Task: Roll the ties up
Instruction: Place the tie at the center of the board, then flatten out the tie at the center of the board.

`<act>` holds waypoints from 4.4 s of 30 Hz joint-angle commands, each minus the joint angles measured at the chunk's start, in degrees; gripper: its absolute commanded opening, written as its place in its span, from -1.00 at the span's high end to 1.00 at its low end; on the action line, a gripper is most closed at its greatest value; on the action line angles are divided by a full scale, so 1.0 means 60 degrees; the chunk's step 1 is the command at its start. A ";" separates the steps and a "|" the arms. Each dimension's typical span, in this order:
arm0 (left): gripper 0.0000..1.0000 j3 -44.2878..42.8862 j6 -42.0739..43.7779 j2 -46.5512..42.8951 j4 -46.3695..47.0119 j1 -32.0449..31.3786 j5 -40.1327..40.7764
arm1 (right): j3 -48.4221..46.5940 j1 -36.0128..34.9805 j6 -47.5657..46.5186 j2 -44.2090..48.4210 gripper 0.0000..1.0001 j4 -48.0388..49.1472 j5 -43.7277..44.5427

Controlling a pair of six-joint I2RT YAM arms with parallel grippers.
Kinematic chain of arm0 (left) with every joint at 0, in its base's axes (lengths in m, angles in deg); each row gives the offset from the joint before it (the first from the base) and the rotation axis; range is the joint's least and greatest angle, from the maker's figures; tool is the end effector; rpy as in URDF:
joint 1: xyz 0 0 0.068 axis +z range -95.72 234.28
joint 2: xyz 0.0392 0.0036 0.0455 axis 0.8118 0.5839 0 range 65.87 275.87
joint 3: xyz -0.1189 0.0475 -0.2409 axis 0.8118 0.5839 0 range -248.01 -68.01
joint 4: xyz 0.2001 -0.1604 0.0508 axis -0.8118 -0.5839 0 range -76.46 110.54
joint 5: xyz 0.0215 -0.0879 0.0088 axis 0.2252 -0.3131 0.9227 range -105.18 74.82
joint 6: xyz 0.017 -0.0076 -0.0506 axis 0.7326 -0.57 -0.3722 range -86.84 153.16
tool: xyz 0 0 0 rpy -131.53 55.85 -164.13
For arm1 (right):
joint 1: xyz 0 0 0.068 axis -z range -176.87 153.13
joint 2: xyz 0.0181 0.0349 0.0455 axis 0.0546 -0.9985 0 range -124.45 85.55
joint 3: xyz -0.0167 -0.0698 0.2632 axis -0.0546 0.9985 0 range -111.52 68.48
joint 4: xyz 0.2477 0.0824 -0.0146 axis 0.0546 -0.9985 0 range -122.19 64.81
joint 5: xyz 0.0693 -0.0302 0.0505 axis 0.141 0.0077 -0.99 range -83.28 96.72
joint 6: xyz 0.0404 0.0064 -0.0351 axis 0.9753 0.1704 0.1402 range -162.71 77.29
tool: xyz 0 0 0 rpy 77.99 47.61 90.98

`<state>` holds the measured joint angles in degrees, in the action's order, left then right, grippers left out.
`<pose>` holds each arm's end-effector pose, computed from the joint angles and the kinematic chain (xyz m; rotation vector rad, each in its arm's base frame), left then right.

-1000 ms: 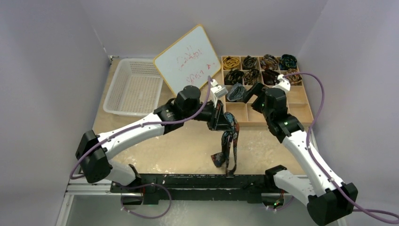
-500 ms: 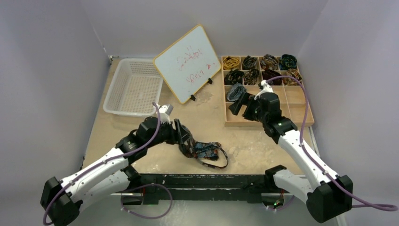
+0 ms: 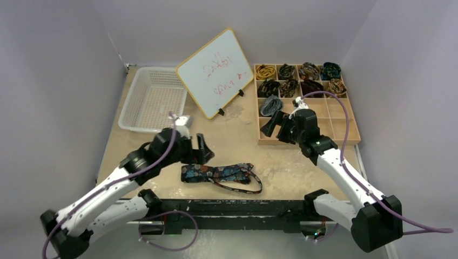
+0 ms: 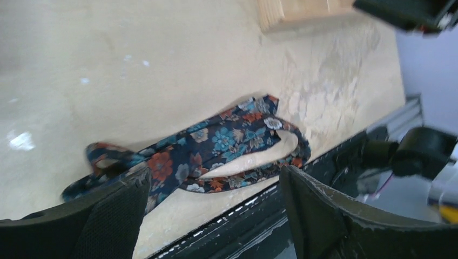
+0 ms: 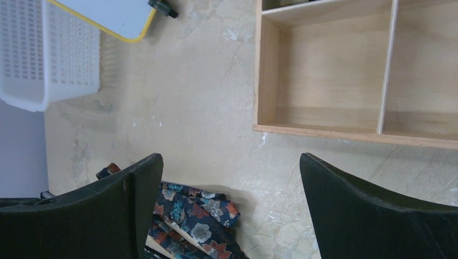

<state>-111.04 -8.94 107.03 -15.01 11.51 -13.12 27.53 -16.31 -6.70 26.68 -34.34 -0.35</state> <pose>0.1150 -0.1045 0.2945 -0.0088 2.2737 -0.7910 0.2177 0.0814 0.2714 0.2261 2.1071 0.7186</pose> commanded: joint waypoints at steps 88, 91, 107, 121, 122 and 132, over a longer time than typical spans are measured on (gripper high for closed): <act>1.00 -0.1170 -0.3520 0.0570 -0.4417 -0.1838 0.6163 | 0.1995 -0.2807 0.1883 -0.2617 -0.73 0.2069 -0.1586; 1.00 -0.1262 -0.3408 0.0674 -0.4308 -0.1838 0.6063 | 0.2005 -0.2931 0.1923 -0.2756 -0.61 0.2066 -0.1242; 1.00 -0.1410 -0.2685 0.0757 -0.3831 -0.1838 0.5788 | 0.1468 -0.3866 0.1997 -0.3463 0.20 0.1751 -0.0354; 1.00 -0.1472 -0.1134 0.0777 -0.0560 -0.1838 0.2977 | 0.0504 -0.2564 0.3979 0.1554 1.00 -0.2700 0.4372; 1.00 -0.1418 -0.1283 0.0839 -0.0304 -0.1838 0.2780 | 0.0466 -0.2368 0.4044 0.1877 1.00 -0.3032 0.4566; 1.00 -0.1655 -0.2760 0.0598 -0.0707 -0.1845 0.2724 | -0.1075 -0.2112 0.4291 0.2741 1.00 -0.4928 0.5443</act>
<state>-118.14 -21.16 112.98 -18.29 0.28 4.06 26.54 -29.10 17.95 41.74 -58.42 28.19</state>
